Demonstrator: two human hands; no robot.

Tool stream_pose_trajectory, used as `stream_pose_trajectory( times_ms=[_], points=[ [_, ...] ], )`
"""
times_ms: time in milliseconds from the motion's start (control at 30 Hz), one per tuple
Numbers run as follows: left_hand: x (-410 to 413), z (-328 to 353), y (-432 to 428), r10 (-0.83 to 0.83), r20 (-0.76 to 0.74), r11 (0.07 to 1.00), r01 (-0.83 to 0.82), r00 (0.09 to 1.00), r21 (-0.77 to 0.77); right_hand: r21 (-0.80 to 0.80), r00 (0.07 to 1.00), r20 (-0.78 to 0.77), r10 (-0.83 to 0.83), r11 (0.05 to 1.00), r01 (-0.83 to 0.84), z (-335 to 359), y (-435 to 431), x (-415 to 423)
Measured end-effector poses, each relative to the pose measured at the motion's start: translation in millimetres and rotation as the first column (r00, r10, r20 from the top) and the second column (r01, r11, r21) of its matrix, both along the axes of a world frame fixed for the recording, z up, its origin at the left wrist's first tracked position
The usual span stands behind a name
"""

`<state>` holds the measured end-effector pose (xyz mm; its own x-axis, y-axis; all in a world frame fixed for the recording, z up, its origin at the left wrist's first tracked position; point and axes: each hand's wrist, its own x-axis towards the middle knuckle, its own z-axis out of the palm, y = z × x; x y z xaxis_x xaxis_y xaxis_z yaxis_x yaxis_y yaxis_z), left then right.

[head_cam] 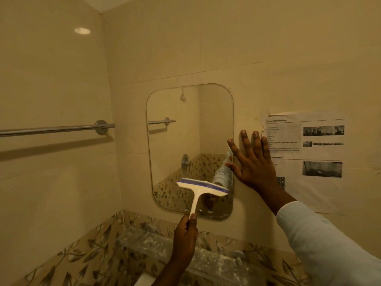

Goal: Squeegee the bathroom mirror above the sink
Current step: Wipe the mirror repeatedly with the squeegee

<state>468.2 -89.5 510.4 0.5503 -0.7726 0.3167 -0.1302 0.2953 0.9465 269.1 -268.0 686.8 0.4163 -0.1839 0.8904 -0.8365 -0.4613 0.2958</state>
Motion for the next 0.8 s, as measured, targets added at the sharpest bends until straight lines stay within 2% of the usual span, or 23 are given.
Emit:
stream_pose_trajectory(
  times_ms=[133, 333, 433, 567, 800],
  points=[
    [7.8, 44.6, 7.7, 0.055, -0.07, 0.991, -0.063, 0.996, -0.122, -0.006, 1.0, 0.007, 0.001, 1.0, -0.001, -0.9, -0.6, -0.2],
    [9.3, 182.2, -15.2, 0.074, -0.004, 0.952, -0.072, 0.997, -0.296, -0.003, 1.0, -0.002, 0.004, 1.0, -0.004, -0.5, 1.3, -0.4],
    [4.0, 224.7, -30.5, 0.047, 0.008, 0.943, -0.042, 0.999, -0.331, -0.012, 1.0, 0.007, 0.001, 1.0, -0.001, -1.1, 1.7, -0.2],
    [3.6, 232.5, -43.8, 0.072, 0.044, 0.945, -0.054, 0.996, -0.322, -0.012, 1.0, 0.007, 0.004, 1.0, -0.004, -0.9, 1.1, -0.2],
    [19.8, 185.7, -44.3, 0.121, 0.128, 0.962, -0.085, 0.984, -0.261, -0.045, 1.0, 0.011, 0.004, 0.999, -0.003, -2.5, -2.3, 0.8]
  ],
)
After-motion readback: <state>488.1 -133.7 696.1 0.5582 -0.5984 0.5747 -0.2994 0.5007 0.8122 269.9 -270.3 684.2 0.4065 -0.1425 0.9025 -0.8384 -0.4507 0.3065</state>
